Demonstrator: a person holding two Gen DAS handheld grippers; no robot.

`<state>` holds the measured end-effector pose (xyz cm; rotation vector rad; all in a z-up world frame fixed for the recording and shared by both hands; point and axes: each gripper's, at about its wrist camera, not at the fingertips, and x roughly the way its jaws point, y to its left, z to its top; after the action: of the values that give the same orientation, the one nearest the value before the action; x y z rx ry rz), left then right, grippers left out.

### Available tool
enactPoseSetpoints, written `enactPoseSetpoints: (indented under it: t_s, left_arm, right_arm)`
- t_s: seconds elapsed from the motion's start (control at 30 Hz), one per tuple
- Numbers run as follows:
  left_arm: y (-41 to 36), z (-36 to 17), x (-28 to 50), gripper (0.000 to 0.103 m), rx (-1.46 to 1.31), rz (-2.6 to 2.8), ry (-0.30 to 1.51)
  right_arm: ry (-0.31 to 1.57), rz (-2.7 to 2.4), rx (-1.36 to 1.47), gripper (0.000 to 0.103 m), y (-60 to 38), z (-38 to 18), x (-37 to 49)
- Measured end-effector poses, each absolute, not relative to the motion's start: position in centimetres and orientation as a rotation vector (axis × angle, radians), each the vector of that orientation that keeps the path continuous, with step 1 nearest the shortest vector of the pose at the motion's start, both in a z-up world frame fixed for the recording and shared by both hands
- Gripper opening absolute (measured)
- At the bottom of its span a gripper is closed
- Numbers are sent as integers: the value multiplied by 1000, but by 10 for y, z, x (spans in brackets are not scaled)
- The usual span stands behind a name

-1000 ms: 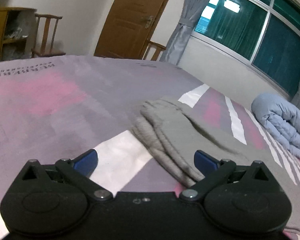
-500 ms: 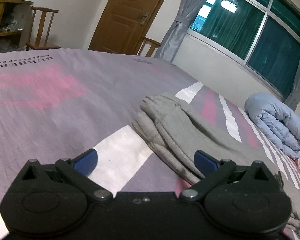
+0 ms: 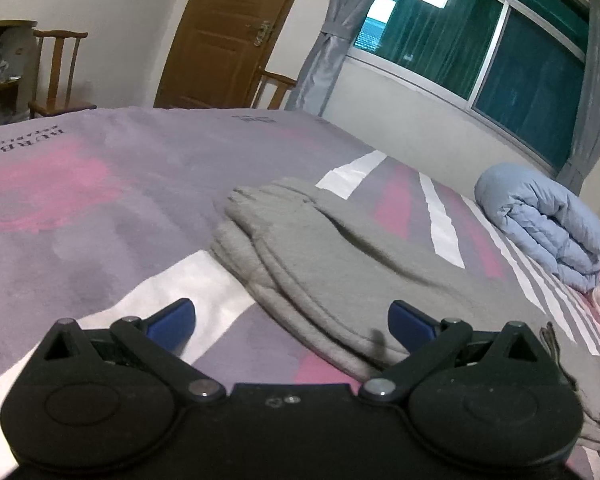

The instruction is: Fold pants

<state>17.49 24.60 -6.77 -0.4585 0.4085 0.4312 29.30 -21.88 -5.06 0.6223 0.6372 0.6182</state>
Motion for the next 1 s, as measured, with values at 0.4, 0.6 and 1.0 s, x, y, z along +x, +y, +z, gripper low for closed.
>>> enactPoseSetpoints:
  t_s: [0.4, 0.6, 1.0]
  left_arm:
    - [239, -71, 165, 97, -339, 385, 572]
    - [231, -76, 170, 97, -288, 369, 598]
    - [236, -80, 168, 97, -312, 347, 583]
  right_arm:
    - [555, 627, 61, 54, -117, -53, 275]
    - [458, 578, -422, 54, -60, -84, 261]
    - [330, 661, -480, 17, -61, -87, 256]
